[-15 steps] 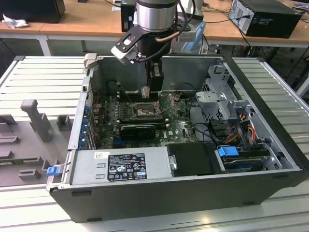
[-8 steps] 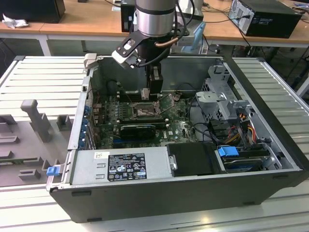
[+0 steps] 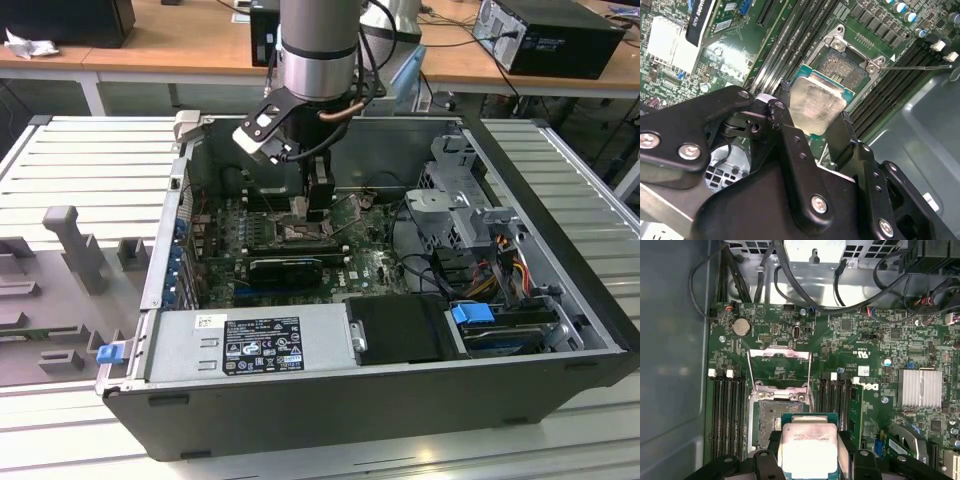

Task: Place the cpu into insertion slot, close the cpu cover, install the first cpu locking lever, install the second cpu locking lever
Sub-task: 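Place the cpu into insertion slot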

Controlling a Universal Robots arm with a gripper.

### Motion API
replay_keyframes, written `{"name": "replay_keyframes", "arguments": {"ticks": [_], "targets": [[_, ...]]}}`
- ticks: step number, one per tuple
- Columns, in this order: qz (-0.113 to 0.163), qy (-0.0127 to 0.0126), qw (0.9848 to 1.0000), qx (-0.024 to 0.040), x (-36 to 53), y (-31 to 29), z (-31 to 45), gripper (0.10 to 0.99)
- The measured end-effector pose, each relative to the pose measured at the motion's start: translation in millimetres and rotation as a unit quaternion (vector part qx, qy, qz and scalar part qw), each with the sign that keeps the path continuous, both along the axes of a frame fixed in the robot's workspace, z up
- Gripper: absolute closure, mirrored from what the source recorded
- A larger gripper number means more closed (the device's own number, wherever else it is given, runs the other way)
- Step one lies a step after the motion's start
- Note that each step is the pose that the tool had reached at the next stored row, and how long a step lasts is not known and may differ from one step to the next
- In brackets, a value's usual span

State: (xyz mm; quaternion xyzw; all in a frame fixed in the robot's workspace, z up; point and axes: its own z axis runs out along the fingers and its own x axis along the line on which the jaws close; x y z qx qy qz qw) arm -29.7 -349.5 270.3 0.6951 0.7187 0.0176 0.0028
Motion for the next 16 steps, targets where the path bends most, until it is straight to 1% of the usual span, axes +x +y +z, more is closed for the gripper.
{"name": "replay_keyframes", "arguments": {"ticks": [3,5,6,7,8,13,15,16], "targets": [[0.0,0.0,1.0,0.0,-3.0,1.3,-3.0,0.557],[0.001,-0.0001,1.0,0.0001,-5.8,3.9,-5.9,0.557],[0.001,0.0,1.0,0.0,-6.5,5.9,-9.0,0.557],[0.002,0.0,1.0,0.0,-7.3,9.0,-16.2,0.557],[0.003,0.0,1.0,-0.0001,-7.7,11.2,-20.2,0.557],[0.003,-0.0001,1.0,0.0001,-7.8,15.9,-25.2,0.557],[0.003,0.0,1.0,-0.0001,-7.9,18.4,-28.5,0.557],[-0.003,0.0,1.0,0.0001,-8.2,19.2,-30.0,0.557]]}}
